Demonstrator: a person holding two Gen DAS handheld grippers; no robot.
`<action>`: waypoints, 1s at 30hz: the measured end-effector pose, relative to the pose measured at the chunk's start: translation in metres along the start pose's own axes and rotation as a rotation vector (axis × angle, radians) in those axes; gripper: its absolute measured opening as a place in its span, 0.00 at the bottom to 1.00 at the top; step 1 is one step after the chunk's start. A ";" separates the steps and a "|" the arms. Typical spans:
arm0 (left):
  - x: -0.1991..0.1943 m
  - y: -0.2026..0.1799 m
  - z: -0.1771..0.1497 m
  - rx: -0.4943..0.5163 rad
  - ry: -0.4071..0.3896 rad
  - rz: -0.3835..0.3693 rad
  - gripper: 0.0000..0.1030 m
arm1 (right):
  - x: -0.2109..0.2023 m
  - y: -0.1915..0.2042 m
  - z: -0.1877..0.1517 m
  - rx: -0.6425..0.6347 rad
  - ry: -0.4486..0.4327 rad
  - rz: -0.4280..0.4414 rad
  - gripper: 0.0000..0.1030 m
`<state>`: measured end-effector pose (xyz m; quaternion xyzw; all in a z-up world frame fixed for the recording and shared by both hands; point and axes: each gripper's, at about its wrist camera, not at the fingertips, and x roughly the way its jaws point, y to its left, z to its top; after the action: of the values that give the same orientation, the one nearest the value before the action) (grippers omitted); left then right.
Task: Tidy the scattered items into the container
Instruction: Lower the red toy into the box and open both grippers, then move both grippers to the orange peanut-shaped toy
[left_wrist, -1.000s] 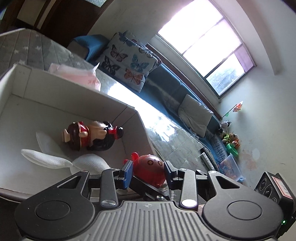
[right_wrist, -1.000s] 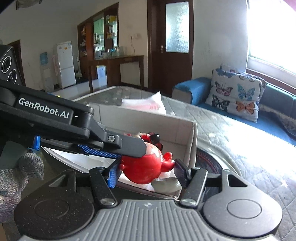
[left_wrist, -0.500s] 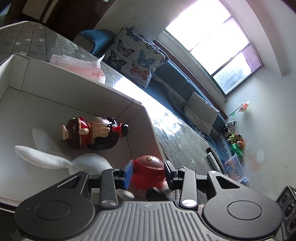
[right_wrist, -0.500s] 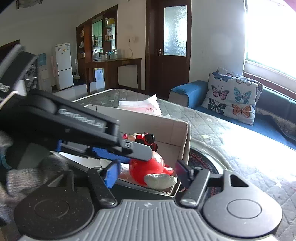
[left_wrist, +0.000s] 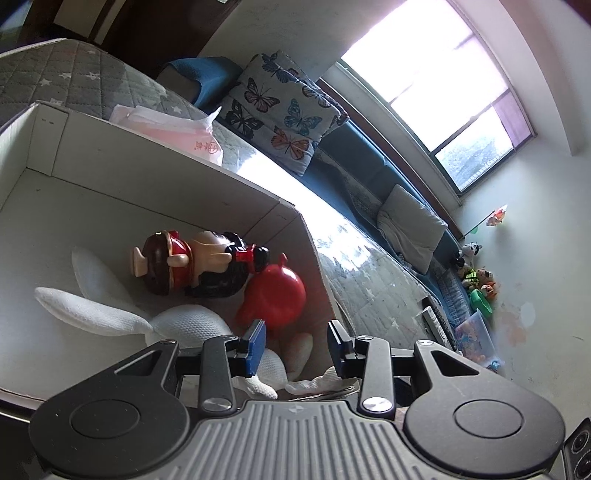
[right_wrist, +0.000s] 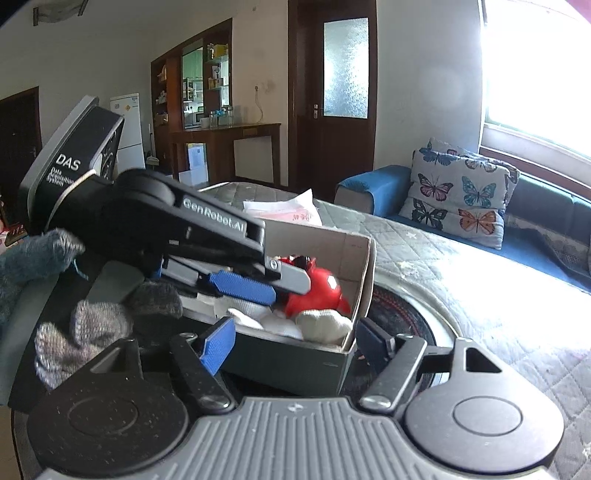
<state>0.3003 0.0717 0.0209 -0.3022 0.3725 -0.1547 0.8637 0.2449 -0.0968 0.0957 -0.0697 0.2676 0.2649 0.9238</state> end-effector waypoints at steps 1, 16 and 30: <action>-0.002 0.000 0.000 0.002 -0.002 0.001 0.38 | -0.001 0.000 -0.001 0.002 0.002 -0.001 0.72; -0.060 -0.036 -0.037 0.130 -0.086 -0.027 0.38 | -0.047 0.005 -0.039 0.015 0.012 -0.026 0.76; -0.066 -0.046 -0.100 0.179 -0.012 -0.048 0.38 | -0.073 -0.001 -0.086 0.089 0.060 -0.071 0.76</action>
<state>0.1798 0.0278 0.0327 -0.2335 0.3445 -0.2063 0.8856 0.1536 -0.1538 0.0615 -0.0460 0.3038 0.2175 0.9264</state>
